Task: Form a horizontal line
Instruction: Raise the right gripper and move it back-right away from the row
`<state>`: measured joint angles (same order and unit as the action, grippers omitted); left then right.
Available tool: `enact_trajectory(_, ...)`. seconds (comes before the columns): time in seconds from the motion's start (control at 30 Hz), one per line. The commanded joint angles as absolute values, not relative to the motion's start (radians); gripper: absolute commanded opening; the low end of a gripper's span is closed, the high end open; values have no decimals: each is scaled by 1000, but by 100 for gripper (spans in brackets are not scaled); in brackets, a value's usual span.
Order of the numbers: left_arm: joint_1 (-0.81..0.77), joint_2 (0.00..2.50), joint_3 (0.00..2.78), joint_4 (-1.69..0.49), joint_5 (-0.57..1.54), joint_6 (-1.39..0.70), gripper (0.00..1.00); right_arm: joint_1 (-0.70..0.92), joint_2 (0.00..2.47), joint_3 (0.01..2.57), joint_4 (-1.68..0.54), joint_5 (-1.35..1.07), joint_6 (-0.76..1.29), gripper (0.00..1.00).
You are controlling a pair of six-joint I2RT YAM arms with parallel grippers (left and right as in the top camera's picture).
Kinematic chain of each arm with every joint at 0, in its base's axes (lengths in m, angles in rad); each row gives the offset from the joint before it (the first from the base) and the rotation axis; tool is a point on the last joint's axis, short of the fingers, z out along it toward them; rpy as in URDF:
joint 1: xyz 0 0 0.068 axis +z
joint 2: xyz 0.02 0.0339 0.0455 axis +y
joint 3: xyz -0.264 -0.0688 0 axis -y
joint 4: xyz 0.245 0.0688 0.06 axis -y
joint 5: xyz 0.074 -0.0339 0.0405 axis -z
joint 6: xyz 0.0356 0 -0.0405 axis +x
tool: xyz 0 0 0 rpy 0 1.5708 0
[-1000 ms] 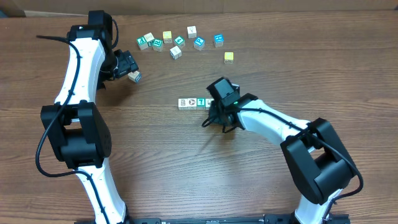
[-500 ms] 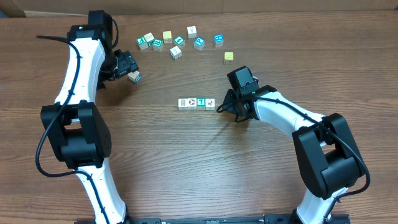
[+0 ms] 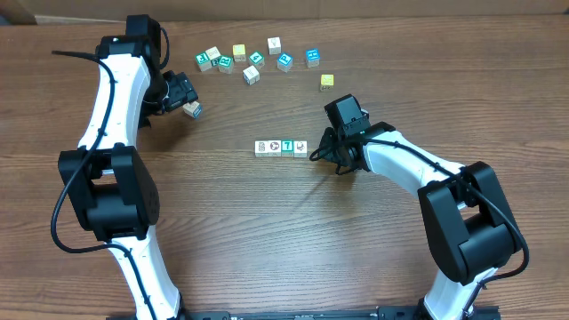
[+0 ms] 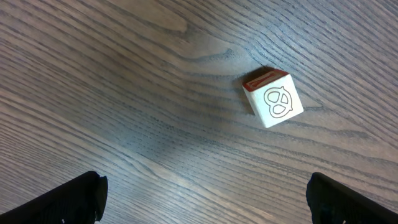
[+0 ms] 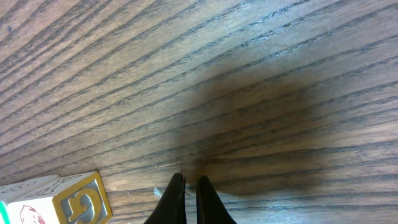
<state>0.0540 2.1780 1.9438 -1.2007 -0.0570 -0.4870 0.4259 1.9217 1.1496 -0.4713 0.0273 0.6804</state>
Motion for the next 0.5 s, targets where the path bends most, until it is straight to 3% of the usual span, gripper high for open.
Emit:
enact_trajectory(0.0, 45, 2188, 1959, -1200, -62, -478, 100, 430, 1887, 1151, -468, 20, 685, 4)
enact_trajectory(0.47, 45, 2188, 1959, -1199, -62, -478, 100, 421, 1887, 1151, -365, 184, 676, 5)
